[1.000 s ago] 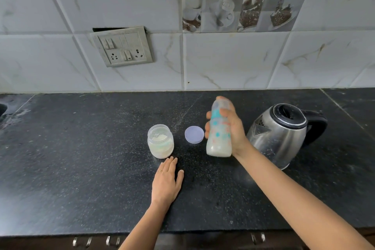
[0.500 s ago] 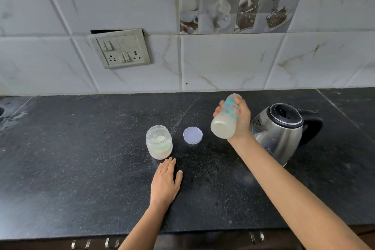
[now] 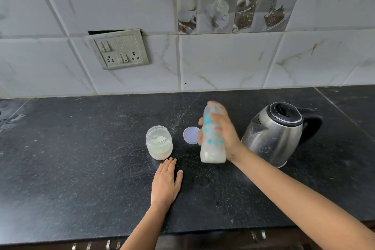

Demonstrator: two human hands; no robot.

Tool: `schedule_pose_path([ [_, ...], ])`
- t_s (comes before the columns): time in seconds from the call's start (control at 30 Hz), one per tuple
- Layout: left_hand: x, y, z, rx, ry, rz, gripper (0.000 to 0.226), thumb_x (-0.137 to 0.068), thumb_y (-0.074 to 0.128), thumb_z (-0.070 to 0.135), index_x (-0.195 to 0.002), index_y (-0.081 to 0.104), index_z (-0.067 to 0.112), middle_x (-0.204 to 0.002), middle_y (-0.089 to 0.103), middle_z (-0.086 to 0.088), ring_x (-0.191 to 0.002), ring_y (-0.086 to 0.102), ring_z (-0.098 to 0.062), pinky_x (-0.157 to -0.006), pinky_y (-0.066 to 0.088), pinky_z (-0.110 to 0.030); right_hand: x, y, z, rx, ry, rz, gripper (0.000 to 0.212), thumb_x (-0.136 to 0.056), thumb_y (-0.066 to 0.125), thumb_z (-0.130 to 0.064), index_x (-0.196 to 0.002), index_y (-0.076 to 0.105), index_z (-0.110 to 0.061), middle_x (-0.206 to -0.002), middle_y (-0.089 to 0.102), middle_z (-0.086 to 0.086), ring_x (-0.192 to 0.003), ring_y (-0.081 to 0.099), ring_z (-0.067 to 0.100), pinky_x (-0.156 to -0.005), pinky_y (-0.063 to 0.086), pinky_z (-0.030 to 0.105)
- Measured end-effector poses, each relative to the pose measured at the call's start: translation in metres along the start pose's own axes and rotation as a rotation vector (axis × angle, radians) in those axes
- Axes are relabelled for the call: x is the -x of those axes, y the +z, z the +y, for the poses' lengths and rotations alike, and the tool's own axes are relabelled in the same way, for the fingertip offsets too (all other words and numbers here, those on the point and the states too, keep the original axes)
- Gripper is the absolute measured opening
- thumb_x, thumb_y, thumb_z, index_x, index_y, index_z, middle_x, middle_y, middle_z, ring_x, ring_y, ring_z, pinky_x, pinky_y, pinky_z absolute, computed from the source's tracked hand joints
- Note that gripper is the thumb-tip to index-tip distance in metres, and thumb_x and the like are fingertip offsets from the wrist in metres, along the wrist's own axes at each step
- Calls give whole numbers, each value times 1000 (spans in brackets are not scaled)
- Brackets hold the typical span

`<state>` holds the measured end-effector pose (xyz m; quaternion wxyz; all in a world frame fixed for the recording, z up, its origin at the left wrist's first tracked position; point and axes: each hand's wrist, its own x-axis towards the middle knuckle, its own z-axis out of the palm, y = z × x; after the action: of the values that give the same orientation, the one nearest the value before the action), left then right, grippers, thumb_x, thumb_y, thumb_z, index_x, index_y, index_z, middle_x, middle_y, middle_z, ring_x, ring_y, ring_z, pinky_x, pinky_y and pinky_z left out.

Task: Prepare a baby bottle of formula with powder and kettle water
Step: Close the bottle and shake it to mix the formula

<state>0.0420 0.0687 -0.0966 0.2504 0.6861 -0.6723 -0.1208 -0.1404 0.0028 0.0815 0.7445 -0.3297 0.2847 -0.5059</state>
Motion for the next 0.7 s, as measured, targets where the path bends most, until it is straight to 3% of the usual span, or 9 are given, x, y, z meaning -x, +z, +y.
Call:
schedule_pose_path([
  [0.07, 0, 0, 0, 2, 1, 0, 48, -96, 48, 37, -137, 48, 13, -143, 47, -3, -136, 37, -18, -114, 20, -27, 3, -3, 6, 75, -5, -108, 40, -81, 58, -16, -118, 47, -26, -78, 59, 13, -51, 58, 28, -48, 52, 34],
  [0.17, 0, -1, 0, 5, -1, 7, 47, -96, 49, 36, -137, 49, 13, -143, 47, -3, -136, 37, -18, -114, 21, -28, -12, -4, -8, -134, -36, 128, 14, -88, 53, -24, -100, 56, -19, -71, 59, 8, -49, 56, 22, -49, 50, 27],
  [0.27, 2, -1, 1, 7, -5, 5, 47, -96, 49, 36, -136, 49, 13, -143, 48, -3, -136, 38, -18, -114, 22, -28, -19, -8, -14, -274, -27, 241, 26, -88, 51, -34, -82, 63, -12, -67, 58, 2, -52, 56, 17, -52, 50, 23],
  [0.33, 2, -1, 1, 6, -4, 2, 47, -96, 48, 36, -137, 48, 13, -143, 47, -3, -136, 37, -18, -114, 21, -28, -11, -9, -1, -156, -36, 186, 21, -82, 60, -29, -98, 62, -16, -75, 60, 7, -54, 58, 21, -52, 51, 28],
  [0.43, 1, -1, 1, 14, -8, 0, 48, -96, 48, 37, -138, 47, 14, -144, 46, -2, -137, 35, -17, -115, 20, -27, -4, -13, 10, 27, -72, 73, 41, -79, 61, -23, -119, 50, -27, -94, 54, 13, -63, 57, 25, -54, 50, 33],
  [0.5, 0, -2, 2, 11, -5, 1, 48, -96, 47, 37, -138, 47, 14, -145, 45, -1, -137, 35, -17, -114, 20, -27, -10, -11, 4, -138, -54, 138, 38, -82, 59, -27, -118, 48, -19, -86, 56, 10, -58, 57, 22, -51, 51, 29],
  [0.6, 2, -1, 1, 4, -4, 1, 48, -96, 47, 37, -138, 47, 14, -145, 45, -2, -137, 35, -17, -114, 20, -27, -14, -14, -4, -318, -55, 226, 22, -90, 53, -34, -96, 55, -14, -78, 57, 5, -53, 58, 18, -52, 51, 25],
  [0.7, 2, -1, 1, 0, -7, -6, 49, -96, 47, 38, -139, 46, 15, -145, 45, -1, -137, 34, -16, -114, 18, -26, -4, -14, 9, -137, -17, 103, 29, -81, 62, -29, -107, 56, -21, -80, 61, 6, -57, 59, 20, -52, 51, 30],
])
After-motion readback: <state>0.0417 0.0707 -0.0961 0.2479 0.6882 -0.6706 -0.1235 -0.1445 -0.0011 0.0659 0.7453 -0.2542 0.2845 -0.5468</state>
